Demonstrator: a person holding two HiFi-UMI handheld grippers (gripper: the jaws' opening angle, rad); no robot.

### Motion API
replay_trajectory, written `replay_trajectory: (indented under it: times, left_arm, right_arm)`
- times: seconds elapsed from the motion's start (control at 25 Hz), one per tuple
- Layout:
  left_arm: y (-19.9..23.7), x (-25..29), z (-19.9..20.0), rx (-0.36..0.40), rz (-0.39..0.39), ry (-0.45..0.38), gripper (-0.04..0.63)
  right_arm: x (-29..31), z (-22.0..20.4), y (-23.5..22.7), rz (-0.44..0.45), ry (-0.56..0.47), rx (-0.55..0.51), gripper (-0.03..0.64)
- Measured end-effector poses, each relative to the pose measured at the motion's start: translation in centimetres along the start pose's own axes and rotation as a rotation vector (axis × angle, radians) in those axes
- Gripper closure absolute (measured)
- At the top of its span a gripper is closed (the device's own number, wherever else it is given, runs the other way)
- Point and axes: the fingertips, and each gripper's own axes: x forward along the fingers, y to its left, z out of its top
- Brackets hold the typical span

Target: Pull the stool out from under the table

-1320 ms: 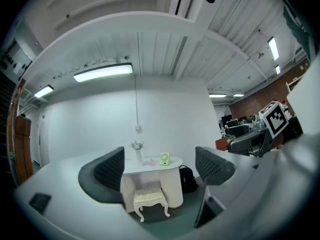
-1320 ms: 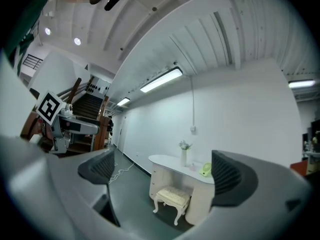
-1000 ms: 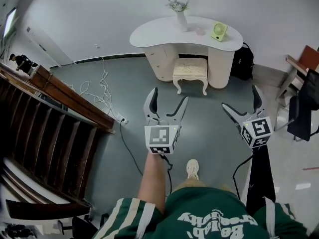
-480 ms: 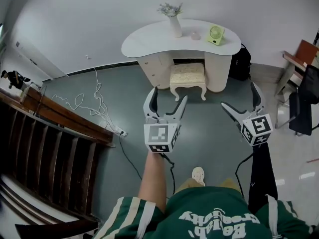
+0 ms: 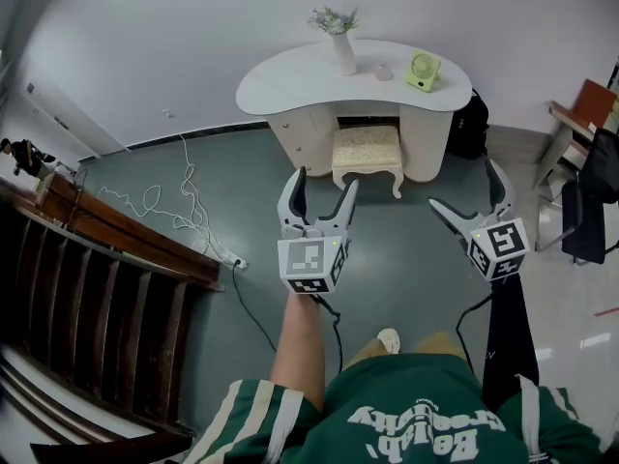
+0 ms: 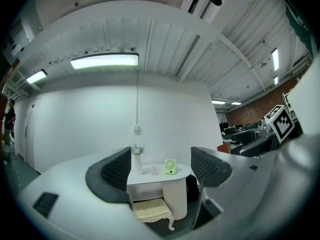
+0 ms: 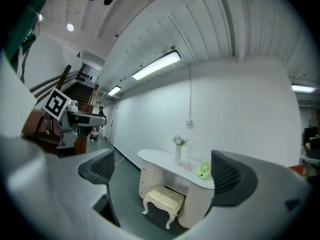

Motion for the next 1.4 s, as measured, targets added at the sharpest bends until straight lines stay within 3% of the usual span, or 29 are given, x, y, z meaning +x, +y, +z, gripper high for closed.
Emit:
replay_trajectory:
  times: [0.48, 0.88, 1.4]
  left_arm:
    - [2.0, -0.2, -0.5, 0.004, 0.002, 0.025, 0.218]
    - [1.8, 0.8, -1.1, 0.02, -0.002, 0.014, 0.216]
    - [4.4, 11.5, -3.4, 0.03, 0.031, 0.013, 0.207]
  right_arm:
    - [1.9, 0.3, 1.1, 0.008, -0.006, 0.028, 0.018]
    - [3.0, -0.2, -0.7, -0.008, -0.032, 0.043, 0.018]
    - [13.2, -1.1, -7.9, 0.016, -0.069, 0.03, 0.018]
